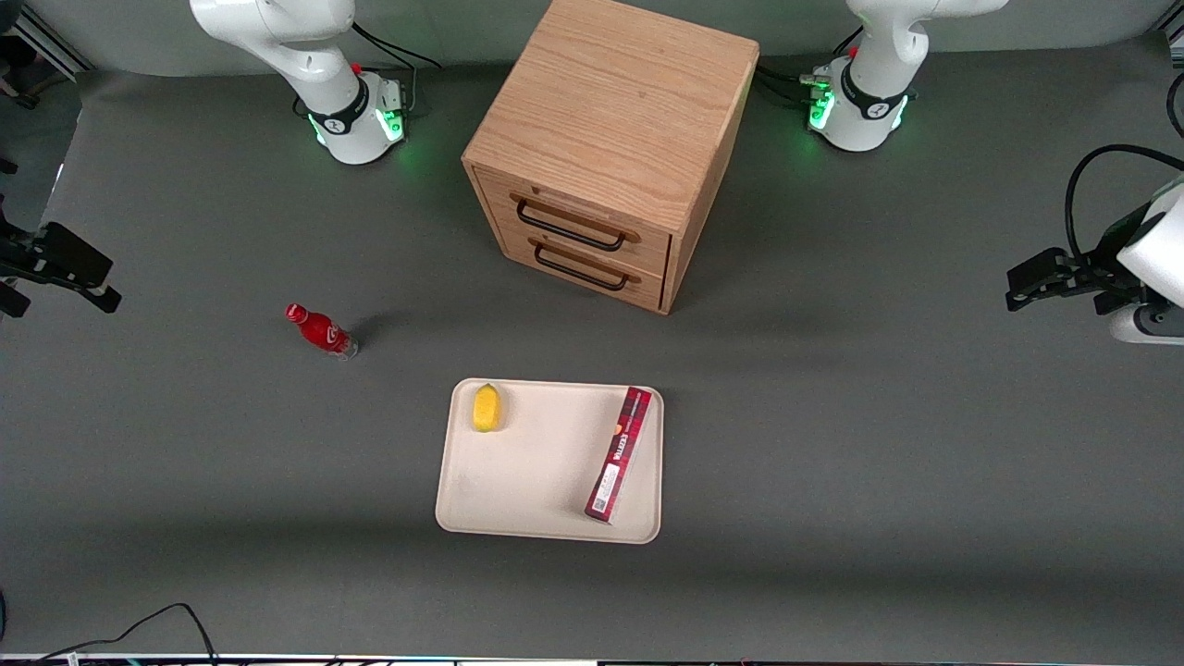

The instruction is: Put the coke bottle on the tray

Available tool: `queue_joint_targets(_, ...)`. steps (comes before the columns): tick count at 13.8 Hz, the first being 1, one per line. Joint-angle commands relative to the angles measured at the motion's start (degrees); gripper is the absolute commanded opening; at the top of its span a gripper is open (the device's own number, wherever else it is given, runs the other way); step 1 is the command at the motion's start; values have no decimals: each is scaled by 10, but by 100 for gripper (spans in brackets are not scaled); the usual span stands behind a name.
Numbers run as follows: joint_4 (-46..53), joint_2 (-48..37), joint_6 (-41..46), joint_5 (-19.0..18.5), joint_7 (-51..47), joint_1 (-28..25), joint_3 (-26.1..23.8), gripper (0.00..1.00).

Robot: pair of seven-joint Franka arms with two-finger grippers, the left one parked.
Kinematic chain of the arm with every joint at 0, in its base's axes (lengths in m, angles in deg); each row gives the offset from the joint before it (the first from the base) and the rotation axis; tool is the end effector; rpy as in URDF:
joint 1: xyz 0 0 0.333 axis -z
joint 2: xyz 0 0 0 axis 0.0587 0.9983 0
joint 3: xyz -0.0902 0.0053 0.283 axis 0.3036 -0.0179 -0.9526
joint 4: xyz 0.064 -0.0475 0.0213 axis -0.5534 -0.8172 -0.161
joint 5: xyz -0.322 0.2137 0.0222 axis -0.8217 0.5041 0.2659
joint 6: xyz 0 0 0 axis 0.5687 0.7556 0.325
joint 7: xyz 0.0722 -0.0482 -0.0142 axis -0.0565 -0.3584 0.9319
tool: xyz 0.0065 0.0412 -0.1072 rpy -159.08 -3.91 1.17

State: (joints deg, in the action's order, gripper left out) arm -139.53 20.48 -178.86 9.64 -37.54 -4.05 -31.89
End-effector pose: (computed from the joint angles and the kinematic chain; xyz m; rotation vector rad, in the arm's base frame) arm 0.5727 0.0052 0.6594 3.1173 0.0074 0.3356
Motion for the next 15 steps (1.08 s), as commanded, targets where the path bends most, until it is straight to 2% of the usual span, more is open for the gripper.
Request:
queue_joint_targets(1, 20, 10, 15, -10, -10, -4, 1, 100)
queue_joint_targets(4, 14, 13, 15, 1, -10, -5, 1, 100)
queue_joint_targets(6, -43, 15, 13, 6, -12, -5, 0, 100)
queue_joint_targets(7, -95, 10, -8, 31, -1, -5, 0, 100)
queue_joint_targets(9, -170, 4, -68, 49, 54, -4, 2, 100)
queue_joint_targets(11, -251, -2, -128, 52, 58, -5, 0, 100)
queue_joint_targets(15, -421, -14, -312, 53, 57, -5, -11, 100)
